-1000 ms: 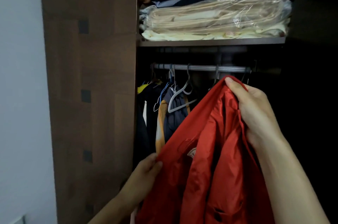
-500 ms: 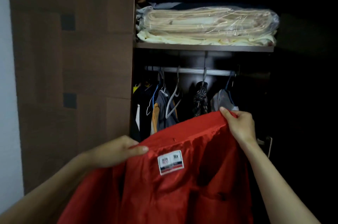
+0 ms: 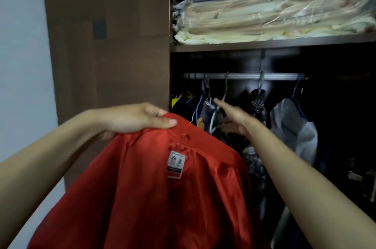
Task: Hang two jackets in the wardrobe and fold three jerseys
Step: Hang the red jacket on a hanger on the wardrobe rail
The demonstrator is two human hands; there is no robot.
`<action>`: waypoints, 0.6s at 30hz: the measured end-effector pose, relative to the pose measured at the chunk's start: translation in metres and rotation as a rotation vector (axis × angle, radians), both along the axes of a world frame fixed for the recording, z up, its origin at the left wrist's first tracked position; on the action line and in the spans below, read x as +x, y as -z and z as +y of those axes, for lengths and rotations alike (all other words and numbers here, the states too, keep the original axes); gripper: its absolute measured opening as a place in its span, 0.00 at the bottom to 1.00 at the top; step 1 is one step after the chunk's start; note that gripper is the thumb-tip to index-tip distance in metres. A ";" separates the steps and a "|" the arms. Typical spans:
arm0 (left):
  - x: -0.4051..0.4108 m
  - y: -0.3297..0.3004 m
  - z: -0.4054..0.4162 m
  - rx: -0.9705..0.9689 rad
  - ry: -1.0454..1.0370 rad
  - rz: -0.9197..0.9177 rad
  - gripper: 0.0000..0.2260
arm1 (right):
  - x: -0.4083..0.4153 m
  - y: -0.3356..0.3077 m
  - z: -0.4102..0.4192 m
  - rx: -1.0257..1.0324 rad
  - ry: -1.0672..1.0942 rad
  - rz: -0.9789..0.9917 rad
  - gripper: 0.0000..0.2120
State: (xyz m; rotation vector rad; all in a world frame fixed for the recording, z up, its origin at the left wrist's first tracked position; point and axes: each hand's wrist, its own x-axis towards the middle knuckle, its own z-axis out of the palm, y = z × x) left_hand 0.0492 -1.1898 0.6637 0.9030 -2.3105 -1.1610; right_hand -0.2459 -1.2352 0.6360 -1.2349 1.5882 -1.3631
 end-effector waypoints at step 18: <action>-0.022 0.003 -0.031 -0.436 -0.185 -0.276 0.15 | 0.016 0.010 -0.086 -0.137 -0.044 -0.653 0.13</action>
